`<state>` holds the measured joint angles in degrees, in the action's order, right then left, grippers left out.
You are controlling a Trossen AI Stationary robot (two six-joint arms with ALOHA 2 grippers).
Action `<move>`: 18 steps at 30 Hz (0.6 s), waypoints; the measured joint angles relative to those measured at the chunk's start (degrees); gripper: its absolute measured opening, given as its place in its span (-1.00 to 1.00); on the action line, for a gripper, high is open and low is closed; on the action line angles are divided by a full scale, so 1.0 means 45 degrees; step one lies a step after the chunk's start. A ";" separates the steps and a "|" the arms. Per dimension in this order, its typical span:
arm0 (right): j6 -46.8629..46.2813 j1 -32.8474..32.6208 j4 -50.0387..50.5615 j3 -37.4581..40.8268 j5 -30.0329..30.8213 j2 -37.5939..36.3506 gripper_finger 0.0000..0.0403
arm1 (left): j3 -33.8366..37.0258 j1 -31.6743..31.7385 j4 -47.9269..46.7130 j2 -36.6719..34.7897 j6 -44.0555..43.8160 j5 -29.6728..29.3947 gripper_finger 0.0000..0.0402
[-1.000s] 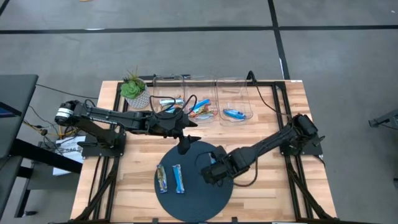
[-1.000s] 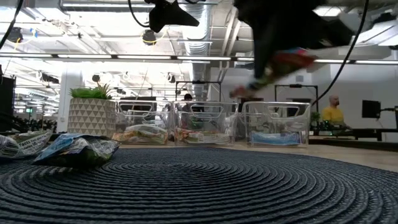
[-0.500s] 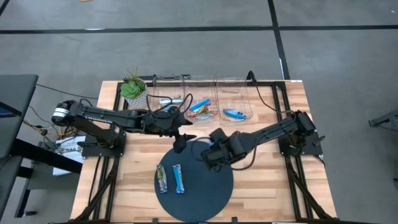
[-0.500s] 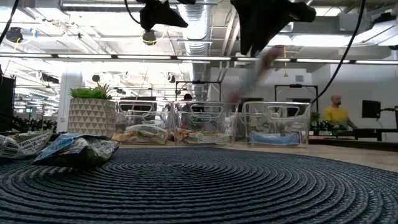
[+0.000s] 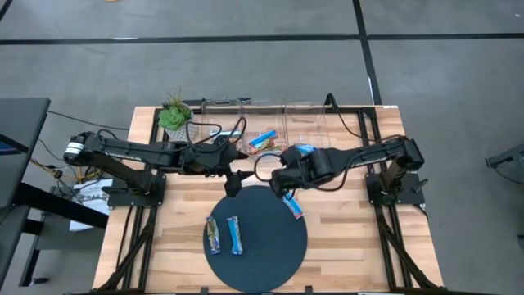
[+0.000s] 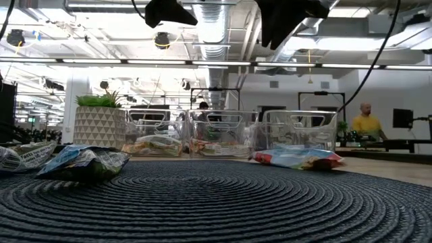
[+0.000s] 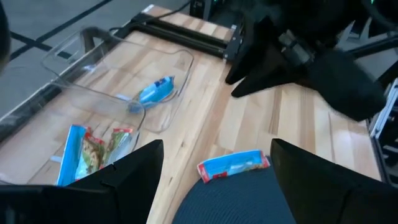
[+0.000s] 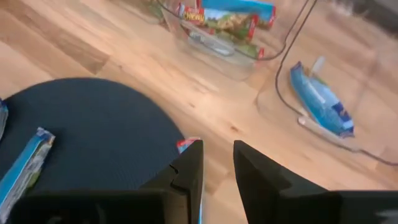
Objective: Pick and place Granola Bars by type
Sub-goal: Put the red bar into the center transparent bin
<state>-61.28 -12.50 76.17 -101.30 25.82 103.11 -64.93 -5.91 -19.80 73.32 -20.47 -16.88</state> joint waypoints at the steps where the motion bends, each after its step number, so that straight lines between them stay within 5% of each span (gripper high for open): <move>1: -0.0002 0.0095 0.0031 0.0000 -0.0275 -0.0052 -0.60 | 0.0000 0.0000 -0.0033 0.0009 -0.0005 0.0000 0.44; 10: 0.0725 0.0279 0.0027 0.0305 -0.1761 -0.0107 -0.54 | 0.0000 0.0000 -0.0018 0.0009 -0.0053 0.0005 0.44; 18: 0.0583 0.0109 0.0006 0.1484 -0.2842 -0.0112 0.01 | 0.0000 0.0005 -0.0014 0.0009 -0.0062 0.0005 0.44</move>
<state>-58.66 -12.01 76.20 -94.62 13.04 102.61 -64.93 -5.89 -19.86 73.36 -20.75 -16.86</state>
